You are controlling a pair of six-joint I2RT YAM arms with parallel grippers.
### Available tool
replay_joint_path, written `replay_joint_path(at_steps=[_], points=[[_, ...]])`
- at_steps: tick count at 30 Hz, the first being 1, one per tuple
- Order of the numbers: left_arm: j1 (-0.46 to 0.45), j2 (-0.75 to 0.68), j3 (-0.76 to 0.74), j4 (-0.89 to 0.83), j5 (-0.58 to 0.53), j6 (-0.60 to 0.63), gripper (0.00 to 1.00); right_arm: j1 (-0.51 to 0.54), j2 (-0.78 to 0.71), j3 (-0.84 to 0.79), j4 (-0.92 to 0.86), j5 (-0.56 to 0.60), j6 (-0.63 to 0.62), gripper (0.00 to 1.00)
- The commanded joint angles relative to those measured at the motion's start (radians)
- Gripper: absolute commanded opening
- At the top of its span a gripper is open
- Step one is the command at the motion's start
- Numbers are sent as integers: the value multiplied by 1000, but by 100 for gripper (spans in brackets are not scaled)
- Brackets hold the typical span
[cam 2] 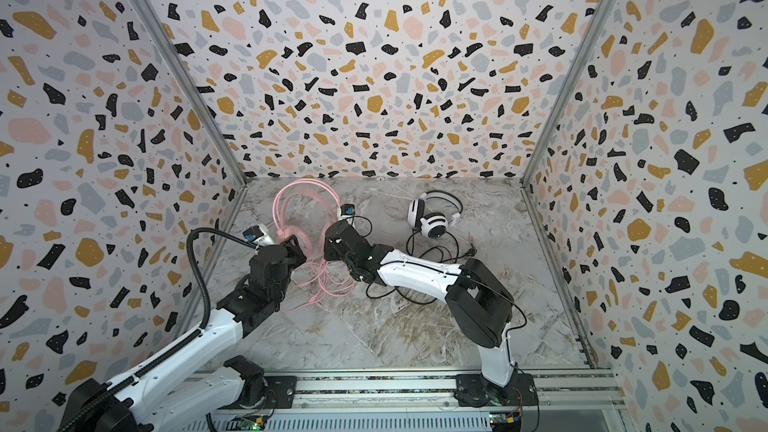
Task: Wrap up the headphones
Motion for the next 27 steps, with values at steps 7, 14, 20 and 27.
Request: replay_joint_path(at_steps=[7, 14, 20, 27], points=[[-16, -40, 66, 124, 45, 114, 88, -68, -192, -158, 47, 5, -97, 39], [-14, -10, 150, 51, 129, 378, 100, -184, -231, -127, -131, -174, -232, 39], [-14, 80, 348, -229, 326, 627, 100, -199, -250, -51, -326, -157, -344, 39], [-14, 148, 441, -404, 445, 697, 100, -210, -246, -7, -451, -223, -429, 39]])
